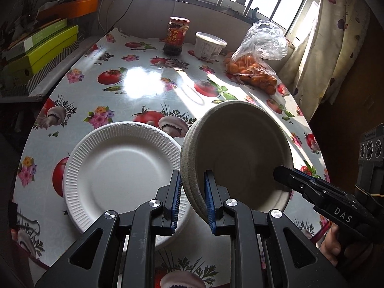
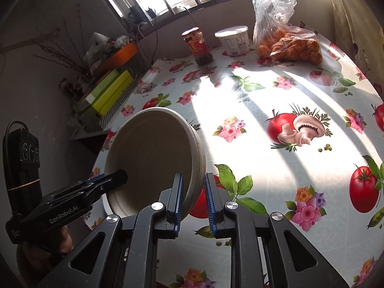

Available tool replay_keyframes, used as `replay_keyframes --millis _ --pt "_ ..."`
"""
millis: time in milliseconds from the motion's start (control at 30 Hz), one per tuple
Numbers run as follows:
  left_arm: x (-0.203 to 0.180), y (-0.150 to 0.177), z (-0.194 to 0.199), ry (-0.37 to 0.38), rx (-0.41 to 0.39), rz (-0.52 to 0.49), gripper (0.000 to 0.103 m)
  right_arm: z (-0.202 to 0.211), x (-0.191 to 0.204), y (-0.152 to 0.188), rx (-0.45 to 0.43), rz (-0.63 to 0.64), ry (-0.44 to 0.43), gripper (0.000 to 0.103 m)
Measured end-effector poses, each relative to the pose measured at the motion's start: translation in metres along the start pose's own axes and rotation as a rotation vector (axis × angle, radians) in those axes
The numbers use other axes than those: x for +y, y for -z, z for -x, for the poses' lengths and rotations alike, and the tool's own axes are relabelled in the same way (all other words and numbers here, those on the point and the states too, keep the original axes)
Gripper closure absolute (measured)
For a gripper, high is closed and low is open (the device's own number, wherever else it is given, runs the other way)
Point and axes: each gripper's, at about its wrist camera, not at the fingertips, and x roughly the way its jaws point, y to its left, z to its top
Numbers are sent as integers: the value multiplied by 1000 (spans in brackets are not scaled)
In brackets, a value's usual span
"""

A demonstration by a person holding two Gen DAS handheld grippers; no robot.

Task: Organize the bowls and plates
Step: 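Lower the bowl stack onto the white paper plates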

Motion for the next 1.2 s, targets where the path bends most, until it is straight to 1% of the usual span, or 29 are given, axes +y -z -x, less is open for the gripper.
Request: replay_keyframes --millis 800,1200 --pt "69 9 18 -96 -11 105 83 -54 56 -6 96 93 -79 85" --pt "92 10 18 -139 12 137 83 -79 73 -9 149 102 -114 85"
